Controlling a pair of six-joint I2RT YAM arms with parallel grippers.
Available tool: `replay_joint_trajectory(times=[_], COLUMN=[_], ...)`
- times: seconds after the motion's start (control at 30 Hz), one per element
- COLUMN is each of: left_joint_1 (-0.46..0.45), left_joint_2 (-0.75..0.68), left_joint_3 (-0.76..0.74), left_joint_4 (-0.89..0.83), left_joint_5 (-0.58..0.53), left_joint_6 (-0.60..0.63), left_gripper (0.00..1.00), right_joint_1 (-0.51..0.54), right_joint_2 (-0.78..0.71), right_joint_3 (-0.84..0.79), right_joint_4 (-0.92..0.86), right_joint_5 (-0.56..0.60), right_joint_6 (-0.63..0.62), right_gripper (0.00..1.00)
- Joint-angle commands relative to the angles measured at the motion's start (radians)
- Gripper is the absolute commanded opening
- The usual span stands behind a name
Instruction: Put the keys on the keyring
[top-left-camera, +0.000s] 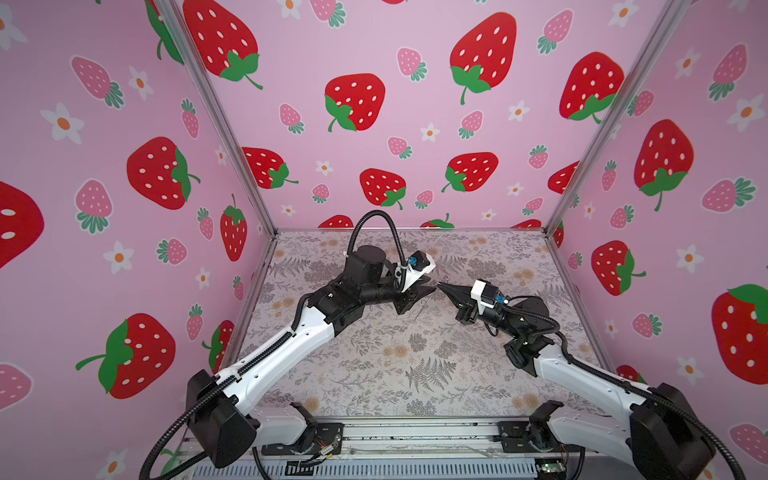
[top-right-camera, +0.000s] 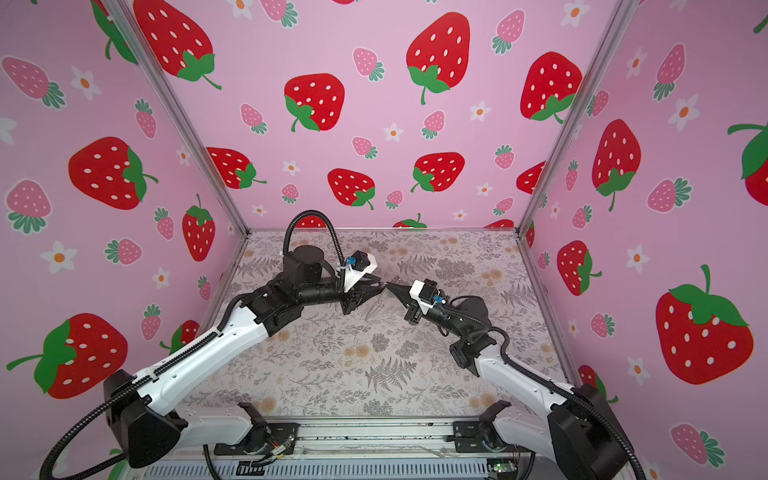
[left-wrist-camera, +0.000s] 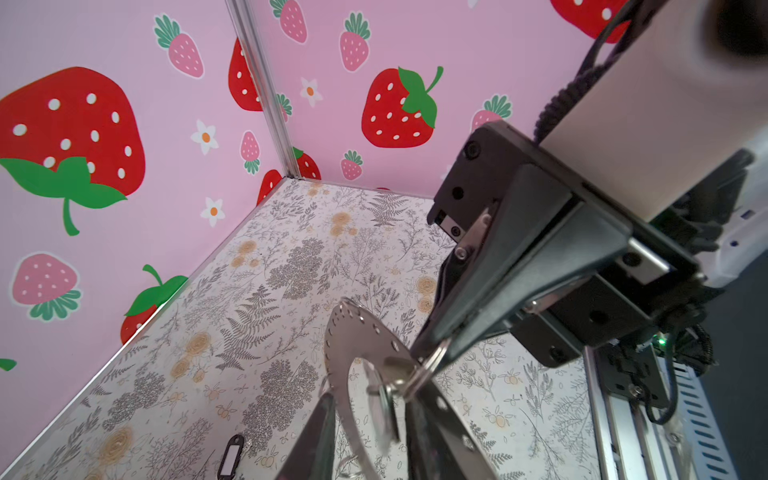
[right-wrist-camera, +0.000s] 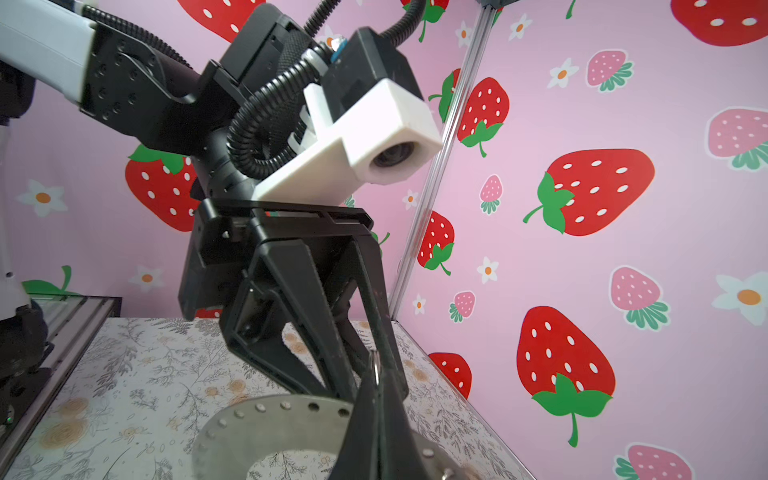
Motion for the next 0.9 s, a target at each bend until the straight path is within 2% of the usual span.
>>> replay_joint_trajectory(times=[0.0, 0.4, 0.6, 0.63, 0.67, 0.77, 0.8, 0.87], left_joint_1=[0.002, 0.002, 0.002, 0.001, 0.000, 0.000, 0.000, -0.003], left_joint_2=[-0.015, -0.045, -0.042, -0.043, -0.044, -0.046, -0.046, -0.041], left_joint_3=[0.045, 0.023, 0.020, 0.019, 0.018, 0.023, 0.027, 0.050], left_joint_4=[0.008, 0.015, 0.023, 0.027, 0.031, 0.017, 0.003, -0.050], left_joint_5=[0.082, 0.096, 0.118, 0.124, 0.126, 0.129, 0.121, 0.088], left_joint_6=[0.016, 0.038, 0.045, 0.045, 0.047, 0.059, 0.066, 0.079], left_gripper=[0.28, 0.22, 0.10, 0.07, 0.00, 0.00, 0.00, 0.00], right_joint_1=[-0.003, -0.003, -0.003, -0.003, -0.003, -0.003, -0.003, -0.003], right_joint_2=[-0.018, -0.011, -0.004, -0.001, 0.000, 0.000, -0.006, -0.022], right_joint_3=[0.001, 0.015, 0.025, 0.026, 0.028, 0.029, 0.032, 0.045], right_joint_4=[0.061, 0.033, 0.025, 0.020, 0.014, -0.008, -0.030, -0.101], right_joint_5=[-0.048, -0.092, -0.116, -0.118, -0.120, -0.107, -0.088, -0.040], right_joint_6=[0.023, 0.018, 0.023, 0.023, 0.022, 0.008, -0.010, -0.062], right_gripper=[0.00, 0.00, 0.00, 0.00, 0.00, 0.00, 0.02, 0.12])
